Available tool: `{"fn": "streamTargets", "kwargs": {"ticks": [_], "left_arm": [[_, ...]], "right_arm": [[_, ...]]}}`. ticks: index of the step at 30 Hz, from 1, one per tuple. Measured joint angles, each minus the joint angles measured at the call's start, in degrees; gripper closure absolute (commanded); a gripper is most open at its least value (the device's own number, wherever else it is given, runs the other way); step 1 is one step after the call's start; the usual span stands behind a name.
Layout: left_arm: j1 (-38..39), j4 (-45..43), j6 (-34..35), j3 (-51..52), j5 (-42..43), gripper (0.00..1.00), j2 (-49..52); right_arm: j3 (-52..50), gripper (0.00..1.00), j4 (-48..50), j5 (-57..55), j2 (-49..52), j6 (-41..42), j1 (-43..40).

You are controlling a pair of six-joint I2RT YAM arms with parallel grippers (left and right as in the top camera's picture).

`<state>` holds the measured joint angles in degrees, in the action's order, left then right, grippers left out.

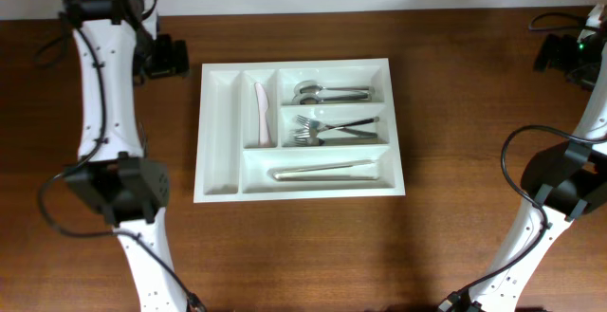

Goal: Pack container
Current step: 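Withdraw the left gripper left toward the two silver spoons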

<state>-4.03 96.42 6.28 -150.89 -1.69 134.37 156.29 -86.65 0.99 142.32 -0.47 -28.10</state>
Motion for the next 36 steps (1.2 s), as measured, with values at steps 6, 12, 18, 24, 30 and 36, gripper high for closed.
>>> {"fn": "streamTargets", "kwargs": {"ticks": [6,12,18,24,30,36], "left_arm": [[-4.17,0.17,-0.7,15.82,-1.09,0.01,-10.95],[-9.79,0.22,0.76,29.05,-1.81,0.01,-16.72],[-10.78,-1.27,1.14,37.94,-2.01,0.01,-18.43],[-10.51,-4.17,1.25,47.98,-2.03,0.01,-21.07],[-10.49,-11.41,1.25,56.76,-2.03,0.01,-25.99],[-10.51,-20.11,0.96,65.0,-2.03,0.01,-32.15]], "right_arm": [[0.0,0.01,0.0,0.0,0.0,0.04,0.0],[0.0,0.01,0.0,0.0,0.0,0.02,0.0],[0.02,0.01,0.0,0.0,0.0,0.02,0.0],[0.0,0.01,0.0,0.0,0.0,0.02,0.0],[0.02,0.01,0.0,0.0,0.0,0.02,0.0],[0.0,0.01,0.0,0.0,0.0,-0.02,0.0]]}}
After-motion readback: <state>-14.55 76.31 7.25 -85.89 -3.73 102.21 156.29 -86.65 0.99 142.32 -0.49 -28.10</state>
